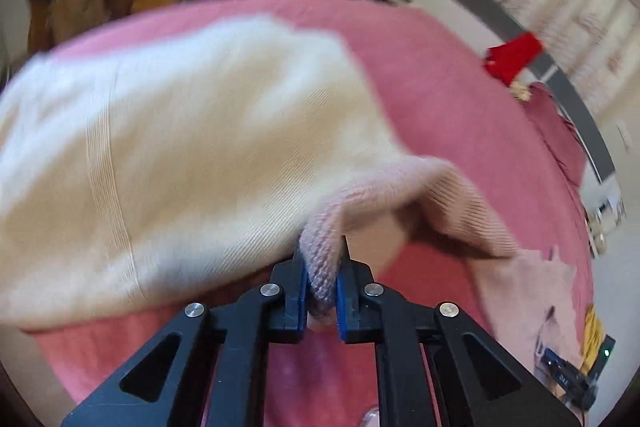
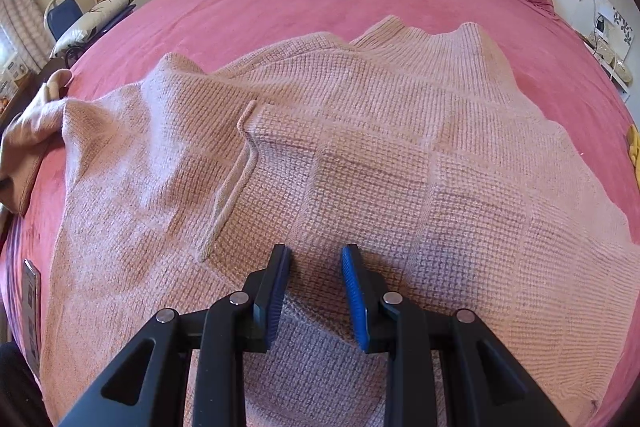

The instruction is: Fold clothes

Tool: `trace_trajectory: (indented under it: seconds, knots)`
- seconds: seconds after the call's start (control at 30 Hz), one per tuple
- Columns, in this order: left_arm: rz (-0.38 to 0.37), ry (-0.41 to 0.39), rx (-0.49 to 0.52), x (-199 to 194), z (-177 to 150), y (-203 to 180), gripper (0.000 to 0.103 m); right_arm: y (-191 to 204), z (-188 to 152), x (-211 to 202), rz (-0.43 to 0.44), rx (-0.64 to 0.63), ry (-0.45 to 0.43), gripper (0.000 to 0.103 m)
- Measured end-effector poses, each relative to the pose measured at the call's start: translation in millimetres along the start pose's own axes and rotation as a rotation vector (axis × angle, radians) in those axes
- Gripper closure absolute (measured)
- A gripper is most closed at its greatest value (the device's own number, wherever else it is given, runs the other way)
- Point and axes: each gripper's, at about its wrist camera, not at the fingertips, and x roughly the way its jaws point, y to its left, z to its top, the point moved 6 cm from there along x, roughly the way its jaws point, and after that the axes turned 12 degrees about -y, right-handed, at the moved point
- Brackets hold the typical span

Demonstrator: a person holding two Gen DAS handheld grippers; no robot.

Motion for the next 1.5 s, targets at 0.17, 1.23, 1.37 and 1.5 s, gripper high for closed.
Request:
trace_trajectory:
  seconds: [0.17, 1.23, 1.37, 1.5]
  knots:
    - [-0.167, -0.037, 0.126, -61.8, 36.3, -108.4, 0.092, -17.8, 1.3, -12.1, 0.031, 0.047, -0.012, 0.076]
    - [-0.146, 0.111, 0.659, -27.5, -131.6, -310.8, 0.020, -180.1, -59.4, -110.0, 0.035, 0.518, -0.113, 0.076]
    - [-0.023, 0.148, 0.625, 14.2, -113.7, -236.4, 0.020, -163.2, -45.5, -66.9, 0.152, 0.622, -0.054, 0.075]
    - [-0.069, 0.211, 0.621, 26.7, -137.3, -212.9, 0.020, -135.3, -39.2, -30.8, 0.208, 0.654, 0.001, 0.078]
